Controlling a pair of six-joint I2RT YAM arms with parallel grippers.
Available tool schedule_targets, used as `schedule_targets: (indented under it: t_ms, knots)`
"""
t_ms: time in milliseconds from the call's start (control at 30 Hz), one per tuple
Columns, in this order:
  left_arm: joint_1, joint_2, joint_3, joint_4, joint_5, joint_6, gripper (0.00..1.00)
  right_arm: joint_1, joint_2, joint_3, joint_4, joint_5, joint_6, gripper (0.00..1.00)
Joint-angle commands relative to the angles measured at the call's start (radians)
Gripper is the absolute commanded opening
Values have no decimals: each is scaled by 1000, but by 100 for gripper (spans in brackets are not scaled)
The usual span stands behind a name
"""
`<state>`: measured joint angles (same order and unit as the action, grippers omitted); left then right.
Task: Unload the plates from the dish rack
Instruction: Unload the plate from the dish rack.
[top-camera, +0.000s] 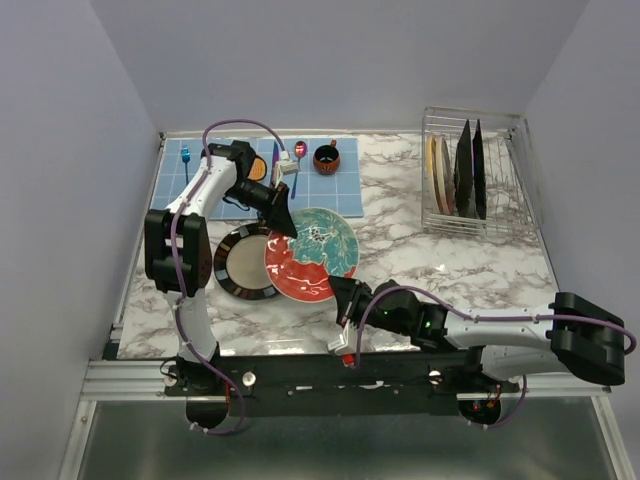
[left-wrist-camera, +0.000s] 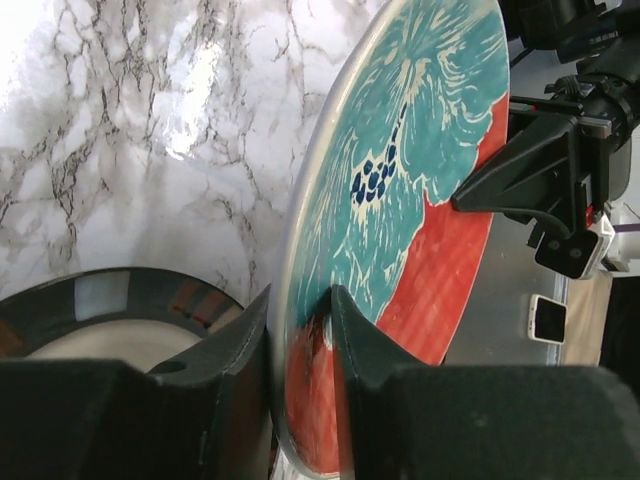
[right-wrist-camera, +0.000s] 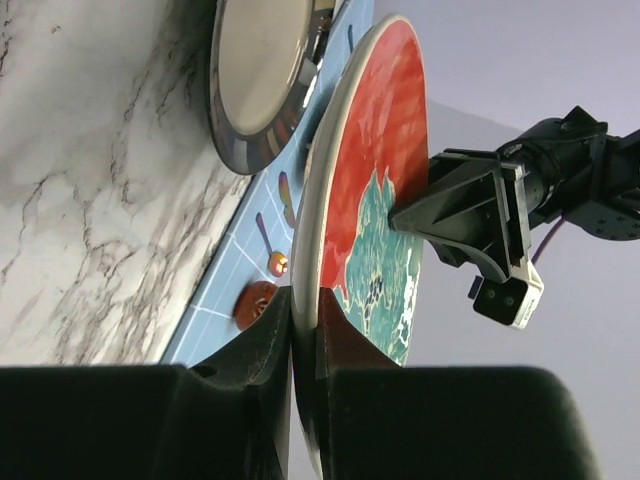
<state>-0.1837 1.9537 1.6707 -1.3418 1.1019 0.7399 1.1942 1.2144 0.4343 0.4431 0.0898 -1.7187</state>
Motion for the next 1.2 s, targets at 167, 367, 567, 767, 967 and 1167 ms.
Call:
schedule_targets:
  t_ms: [167, 367, 567, 767, 967, 1167]
  knots:
    - [-13, -55, 12, -180, 29, -4, 0, -25, -4, 93, 218, -12, -84, 1]
    - [-16, -47, 26, -181, 52, -19, 0, -27, 48, 89, 310, 25, -104, 1]
    - [-17, -64, 47, -180, 50, -33, 0, -27, 47, 75, 282, 13, -105, 1]
    - [-17, -41, 122, -181, 36, -76, 0, -27, 36, 63, 275, 27, -105, 1]
    - [-16, -6, 153, -181, 32, -80, 0, -27, 13, 29, 281, 34, -111, 27]
    - [-16, 11, 153, -178, 27, -77, 0, -27, -7, 12, 273, 48, -108, 40]
